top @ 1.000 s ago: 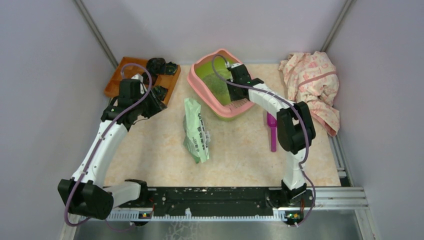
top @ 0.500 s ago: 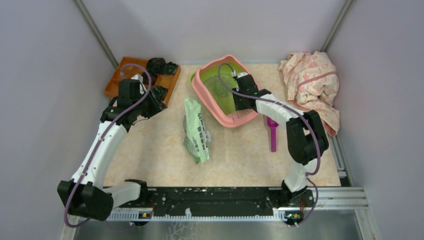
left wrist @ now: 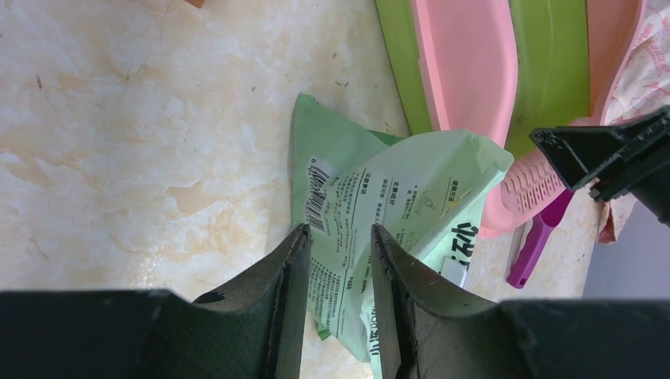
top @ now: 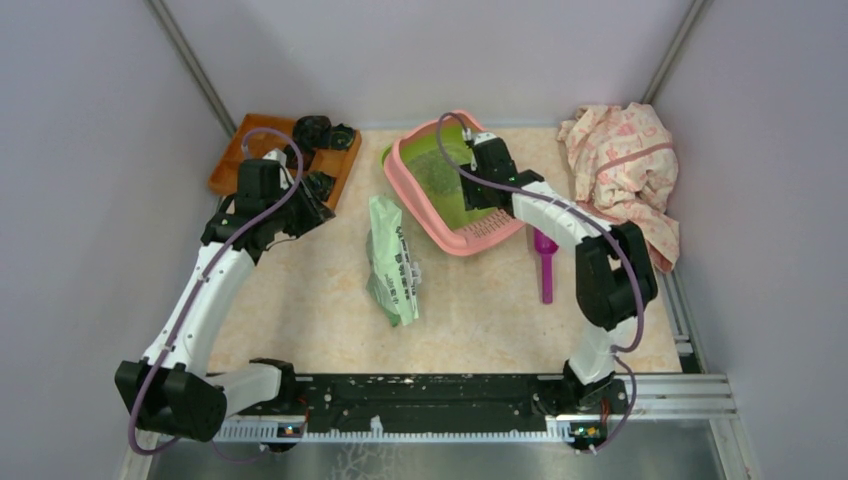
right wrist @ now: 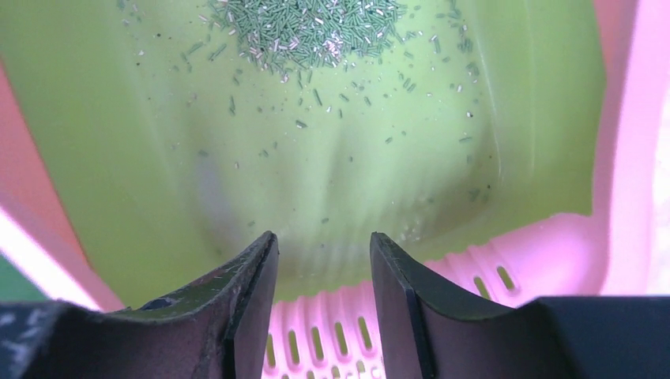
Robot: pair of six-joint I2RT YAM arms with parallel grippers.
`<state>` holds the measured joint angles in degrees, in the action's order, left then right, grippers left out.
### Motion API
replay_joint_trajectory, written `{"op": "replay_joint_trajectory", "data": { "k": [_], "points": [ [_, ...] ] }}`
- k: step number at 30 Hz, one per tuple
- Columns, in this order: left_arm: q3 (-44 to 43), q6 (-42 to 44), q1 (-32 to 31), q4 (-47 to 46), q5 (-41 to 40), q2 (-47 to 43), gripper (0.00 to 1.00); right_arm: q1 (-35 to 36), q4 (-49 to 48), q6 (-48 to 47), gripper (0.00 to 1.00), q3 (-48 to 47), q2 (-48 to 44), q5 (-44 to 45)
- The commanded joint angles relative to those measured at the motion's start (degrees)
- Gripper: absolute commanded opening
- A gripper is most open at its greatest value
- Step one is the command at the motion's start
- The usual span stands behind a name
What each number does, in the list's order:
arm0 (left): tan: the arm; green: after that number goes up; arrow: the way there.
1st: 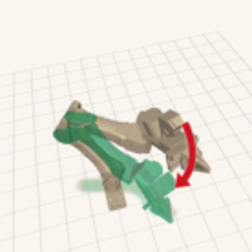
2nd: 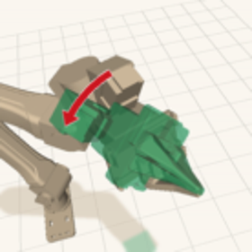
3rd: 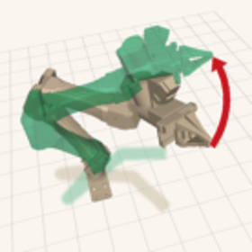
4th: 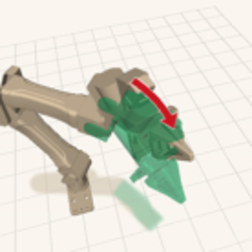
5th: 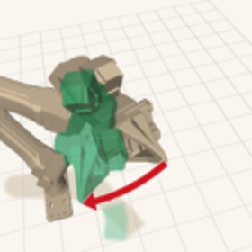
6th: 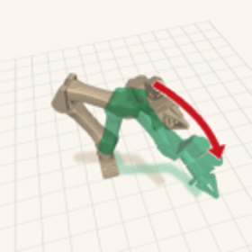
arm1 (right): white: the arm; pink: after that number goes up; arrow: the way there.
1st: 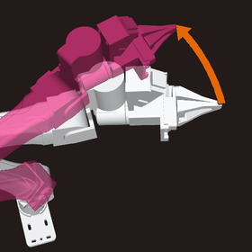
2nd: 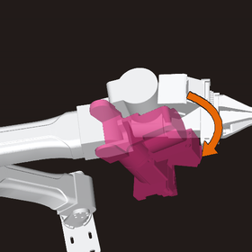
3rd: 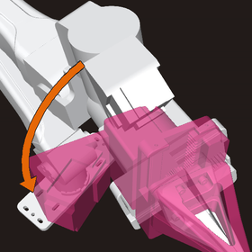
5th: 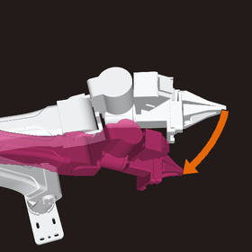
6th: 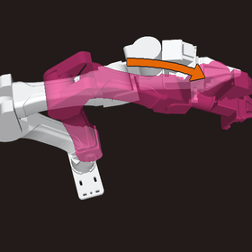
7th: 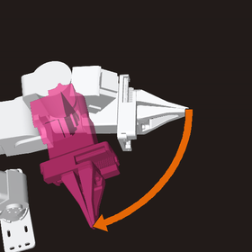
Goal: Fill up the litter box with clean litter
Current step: Move the litter box to the center of the board.
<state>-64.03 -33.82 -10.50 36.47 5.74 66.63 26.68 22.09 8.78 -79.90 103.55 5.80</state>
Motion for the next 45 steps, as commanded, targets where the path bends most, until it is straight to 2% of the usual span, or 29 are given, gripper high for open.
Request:
{"op": "replay_joint_trajectory", "data": {
  "k": [1,6,11,16,32,38,45],
  "points": [
    [-0.4,0.4,0.2,-0.4,-0.2,-0.5,0.40,0.4,-6.2,0.2,0.48,3.9,-11.7,1.1],
    [-0.3,0.4,0.2,-0.9,0.1,-0.1,0.40,0.4,1.6,-0.6,0.46,8.6,-19.6,2.3],
    [-0.9,1.0,0.2,-1.7,-1.0,0.7,0.43,0.4,6.4,0.9,0.45,18.0,-30.4,1.0],
    [-3.0,1.0,0.2,-1.9,-1.1,3.9,0.45,0.2,12.2,2.7,0.44,21.0,-34.0,2.2],
    [-2.4,0.8,0.2,-2.2,-1.2,3.0,0.45,-0.6,12.6,4.5,0.41,23.0,-26.8,0.6],
    [-2.5,0.6,0.3,-2.5,-1.1,3.3,0.45,-0.7,11.0,4.7,0.40,24.4,-27.0,1.0],
    [-2.6,0.5,0.2,-2.3,-1.4,3.4,0.48,-1.2,8.0,4.3,0.40,23.6,-22.4,1.9]
  ]
}}
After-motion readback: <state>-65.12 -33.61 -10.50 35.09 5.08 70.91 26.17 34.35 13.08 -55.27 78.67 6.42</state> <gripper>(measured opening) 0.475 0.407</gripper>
